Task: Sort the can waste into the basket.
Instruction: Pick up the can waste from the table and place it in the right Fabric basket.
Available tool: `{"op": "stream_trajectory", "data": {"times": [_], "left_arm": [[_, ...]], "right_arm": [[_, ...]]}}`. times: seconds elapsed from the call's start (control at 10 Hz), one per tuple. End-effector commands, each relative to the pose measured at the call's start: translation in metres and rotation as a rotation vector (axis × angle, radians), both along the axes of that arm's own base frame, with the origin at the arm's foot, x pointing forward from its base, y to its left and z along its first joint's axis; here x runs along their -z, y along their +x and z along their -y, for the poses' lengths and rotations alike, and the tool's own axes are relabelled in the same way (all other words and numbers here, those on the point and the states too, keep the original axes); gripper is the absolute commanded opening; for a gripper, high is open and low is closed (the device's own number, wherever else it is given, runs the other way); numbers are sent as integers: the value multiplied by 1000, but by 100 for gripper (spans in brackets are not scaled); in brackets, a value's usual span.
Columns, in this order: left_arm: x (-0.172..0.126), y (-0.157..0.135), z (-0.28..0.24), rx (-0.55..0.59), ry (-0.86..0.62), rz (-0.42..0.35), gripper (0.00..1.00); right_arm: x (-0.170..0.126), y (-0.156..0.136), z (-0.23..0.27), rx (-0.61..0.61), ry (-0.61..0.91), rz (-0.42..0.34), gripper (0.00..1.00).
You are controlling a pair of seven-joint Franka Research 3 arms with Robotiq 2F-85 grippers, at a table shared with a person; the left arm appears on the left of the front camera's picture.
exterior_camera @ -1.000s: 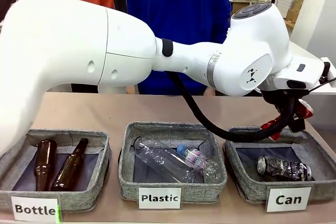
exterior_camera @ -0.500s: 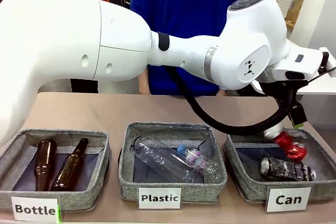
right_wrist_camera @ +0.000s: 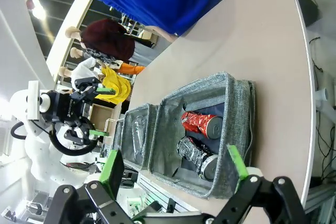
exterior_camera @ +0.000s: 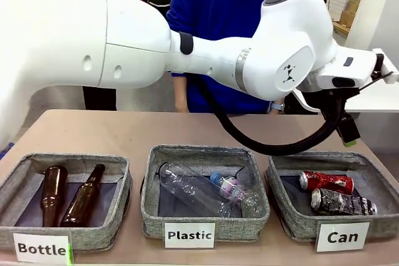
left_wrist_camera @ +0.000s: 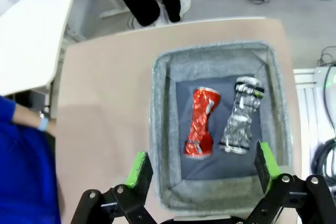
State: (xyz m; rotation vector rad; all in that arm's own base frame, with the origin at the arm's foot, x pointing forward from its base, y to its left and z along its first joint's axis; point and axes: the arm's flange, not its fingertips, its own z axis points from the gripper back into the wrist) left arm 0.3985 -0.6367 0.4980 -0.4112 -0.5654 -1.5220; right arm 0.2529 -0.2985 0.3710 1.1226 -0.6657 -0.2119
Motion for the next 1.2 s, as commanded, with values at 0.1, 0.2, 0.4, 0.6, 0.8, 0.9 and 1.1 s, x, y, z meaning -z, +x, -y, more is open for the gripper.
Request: {"op": "stream_trajectory", "data": {"times": [0.1, 0.2, 0.4, 0.6, 0.8, 0.9, 1.1], "left_arm": [[-44, 6, -105, -101, 88, -122, 100], [-55, 14, -148, -136, 85, -187, 100], [-69, 26, -245, -252, 25, -267, 100], [-64, 29, -347, -364, -49, -362, 100], [-46, 21, -468, -528, -235, -427, 100], [-35, 17, -522, -581, -311, -490, 100], [4, 7, -618, -654, -464, -733, 100]], "right_arm": [[-6, 51, -18, -106, 81, 50, 100], [-11, 77, -37, -185, 105, 62, 100], [-20, 129, -87, -247, 127, 69, 100], [-28, 165, -143, -341, 128, 91, 100], [-32, 195, -202, -445, 137, 92, 100], [-33, 208, -227, -481, 151, 98, 100], [-26, 224, -272, -492, 145, 71, 100]]}}
